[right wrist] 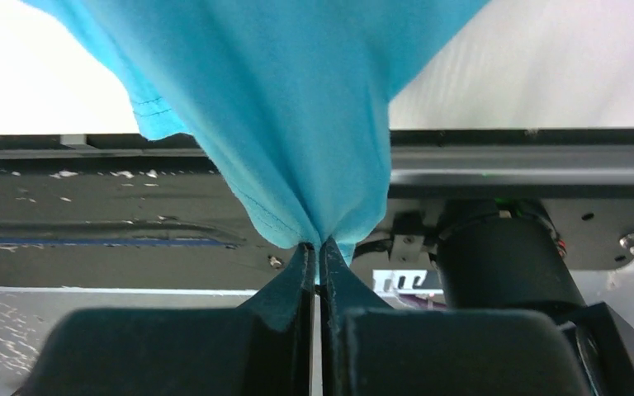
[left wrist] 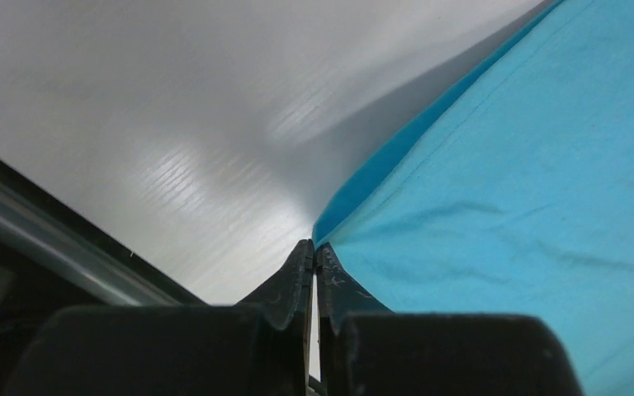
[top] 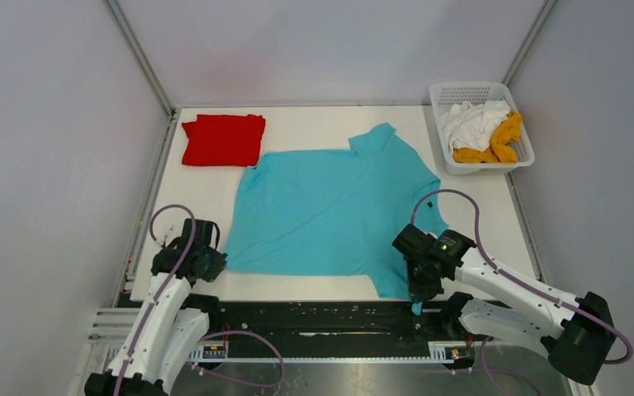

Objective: Fold and stack the t-shirts
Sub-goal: Grab the side of the flattened tshirt closest away from the robot with both arms, then fold the flattened tshirt in 1/3 of the way

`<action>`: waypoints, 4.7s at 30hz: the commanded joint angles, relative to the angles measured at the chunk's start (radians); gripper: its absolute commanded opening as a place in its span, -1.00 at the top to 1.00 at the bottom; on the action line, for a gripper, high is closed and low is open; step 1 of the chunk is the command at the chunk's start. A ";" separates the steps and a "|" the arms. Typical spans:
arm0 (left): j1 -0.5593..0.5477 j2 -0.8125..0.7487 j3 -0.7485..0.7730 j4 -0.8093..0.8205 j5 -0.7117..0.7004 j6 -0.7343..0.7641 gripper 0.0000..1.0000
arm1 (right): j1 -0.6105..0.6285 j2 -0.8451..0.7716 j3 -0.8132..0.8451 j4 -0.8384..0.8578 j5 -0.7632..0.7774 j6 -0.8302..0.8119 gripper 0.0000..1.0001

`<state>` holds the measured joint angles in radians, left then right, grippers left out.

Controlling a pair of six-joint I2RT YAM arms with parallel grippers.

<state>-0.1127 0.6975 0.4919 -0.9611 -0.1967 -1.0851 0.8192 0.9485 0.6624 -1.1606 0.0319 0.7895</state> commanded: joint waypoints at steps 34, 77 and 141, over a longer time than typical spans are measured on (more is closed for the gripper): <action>-0.004 0.451 0.452 0.198 -0.051 0.080 1.00 | -0.425 0.306 0.545 0.067 0.025 -0.417 1.00; -0.102 0.958 0.546 0.427 0.101 0.203 -0.98 | -0.592 0.847 0.512 0.646 -0.302 -0.357 -0.99; -0.044 0.917 0.802 0.164 -0.095 0.313 -0.98 | -0.604 0.870 0.863 0.467 0.021 -0.410 -0.99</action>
<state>-0.1902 1.4700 1.1702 -0.8391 -0.2790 -0.8310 0.2211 1.6711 1.3407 -0.6624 -0.0246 0.3958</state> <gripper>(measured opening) 0.989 0.993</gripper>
